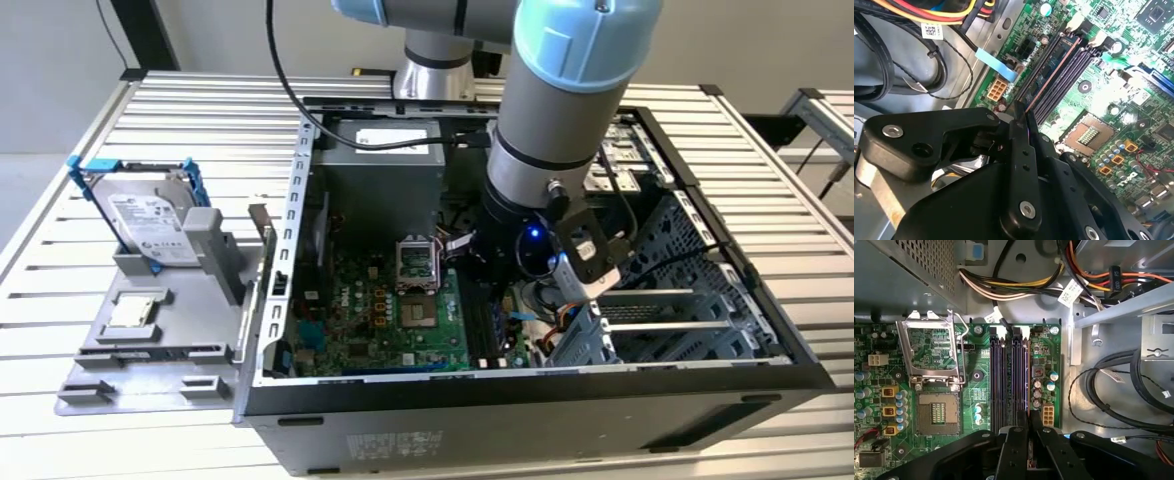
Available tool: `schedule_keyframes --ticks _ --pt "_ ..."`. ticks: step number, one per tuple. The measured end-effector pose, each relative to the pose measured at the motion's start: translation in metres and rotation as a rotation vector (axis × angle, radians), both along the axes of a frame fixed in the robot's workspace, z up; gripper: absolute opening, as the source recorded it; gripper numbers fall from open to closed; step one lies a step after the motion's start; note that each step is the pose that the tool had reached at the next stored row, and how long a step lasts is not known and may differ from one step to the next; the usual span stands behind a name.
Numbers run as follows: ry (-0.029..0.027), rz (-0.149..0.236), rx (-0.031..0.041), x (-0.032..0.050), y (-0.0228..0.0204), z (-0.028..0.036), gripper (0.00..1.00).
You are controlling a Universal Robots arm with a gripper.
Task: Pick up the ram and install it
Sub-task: 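Insert the ram into the slot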
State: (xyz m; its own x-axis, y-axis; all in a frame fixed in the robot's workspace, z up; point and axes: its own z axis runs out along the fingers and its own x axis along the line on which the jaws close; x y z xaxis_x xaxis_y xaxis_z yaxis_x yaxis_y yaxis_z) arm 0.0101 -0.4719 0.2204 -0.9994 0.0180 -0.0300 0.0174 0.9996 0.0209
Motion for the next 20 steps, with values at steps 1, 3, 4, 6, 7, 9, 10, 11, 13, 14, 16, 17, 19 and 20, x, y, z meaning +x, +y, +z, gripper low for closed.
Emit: schedule_keyframes --ticks 1,3,4,6,7,9,10,11,13,14,16,17,19,20 --pt "0.0001 0.0 -0.0001 0.0 0.0 0.0 0.0" --pt "0.0004 0.0 0.0001 0.0 0.0 -0.0002 0.0" --pt "0.0009 0.0 0.0002 0.0 0.0 -0.0009 0.0" --pt "0.0018 0.0 -0.0004 0.0001 -0.0001 -0.0033 0.0" --pt "0.0024 0.0 -0.0007 0.0004 -0.0001 -0.0048 0.0" --pt "0.0062 -0.001 -0.0004 0.0008 -0.0001 -0.0057 0.0" --pt "0.0078 -0.003 0.0 0.0011 -0.0001 -0.0059 0.0" --pt "0.0096 -0.006 0.0002 0.0013 -0.0002 -0.0059 0.0" --pt "0.0124 -0.016 0.0005 0.0018 -0.0003 -0.006 0.0" --pt "0.0133 -0.021 0.0006 0.002 -0.0005 -0.006 0.0" --pt "0.0146 -0.031 0.0005 0.0023 -0.0005 -0.006 0.0" --pt "0.0152 -0.032 0.0004 0.0023 -0.0006 -0.006 0.0" --pt "0.0177 -0.044 0.0005 0.0026 -0.0006 -0.006 0.0" --pt "0.0179 -0.051 0.0005 0.0026 -0.0006 -0.006 0.0"
